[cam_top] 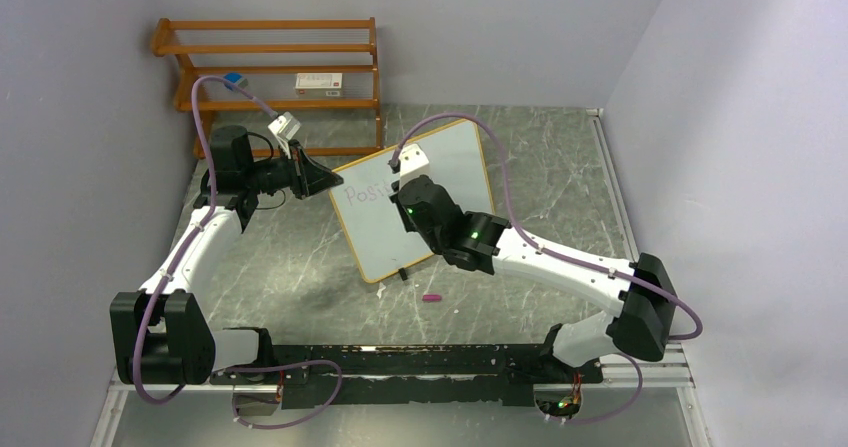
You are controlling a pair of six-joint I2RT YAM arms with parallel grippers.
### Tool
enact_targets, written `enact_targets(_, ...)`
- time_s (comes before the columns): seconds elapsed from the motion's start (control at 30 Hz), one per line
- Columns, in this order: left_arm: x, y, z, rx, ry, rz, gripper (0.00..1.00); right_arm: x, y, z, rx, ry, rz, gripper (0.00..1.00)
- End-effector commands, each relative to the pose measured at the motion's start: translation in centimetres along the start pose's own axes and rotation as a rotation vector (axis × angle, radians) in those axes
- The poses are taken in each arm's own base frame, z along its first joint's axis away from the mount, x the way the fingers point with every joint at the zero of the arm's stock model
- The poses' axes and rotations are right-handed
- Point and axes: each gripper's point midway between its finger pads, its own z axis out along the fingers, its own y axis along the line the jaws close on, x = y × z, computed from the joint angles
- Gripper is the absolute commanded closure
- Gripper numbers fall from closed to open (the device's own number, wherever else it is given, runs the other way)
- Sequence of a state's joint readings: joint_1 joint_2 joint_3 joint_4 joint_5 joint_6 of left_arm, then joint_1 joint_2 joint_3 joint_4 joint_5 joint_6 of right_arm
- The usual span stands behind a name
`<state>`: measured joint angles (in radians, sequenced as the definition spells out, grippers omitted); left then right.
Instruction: Write a sentence on the whiteboard
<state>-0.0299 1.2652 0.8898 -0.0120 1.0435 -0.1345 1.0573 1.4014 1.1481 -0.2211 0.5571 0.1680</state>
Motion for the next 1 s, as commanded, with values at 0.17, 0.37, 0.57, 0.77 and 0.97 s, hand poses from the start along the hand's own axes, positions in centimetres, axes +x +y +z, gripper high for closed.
enact_targets(0.17, 0.5, 0.7, 0.4, -0.023, 0.021, 0.056, 0.95, -0.4, -0.4, 0.8, 0.04, -0.025, 0.009, 1.0)
enact_targets(0.37, 0.5, 0.7, 0.3, -0.022, 0.021, 0.055, 0.95, -0.2, -0.7, 0.5, 0.047, -0.016, 0.007, 1.0)
enact_targets(0.57, 0.5, 0.7, 0.3, -0.025, 0.022, 0.056, 0.95, 0.5, -0.5, 0.5, 0.033, 0.018, -0.006, 1.0)
enact_targets(0.77, 0.5, 0.8, 0.3, -0.026, 0.023, 0.056, 0.95, 1.2, -0.3, 0.4, 0.025, 0.052, -0.015, 1.0)
enact_targets(0.97, 0.5, 0.7, 0.3, -0.024, 0.023, 0.056, 0.95, 1.7, -0.3, 0.4, 0.02, 0.073, -0.02, 1.0)
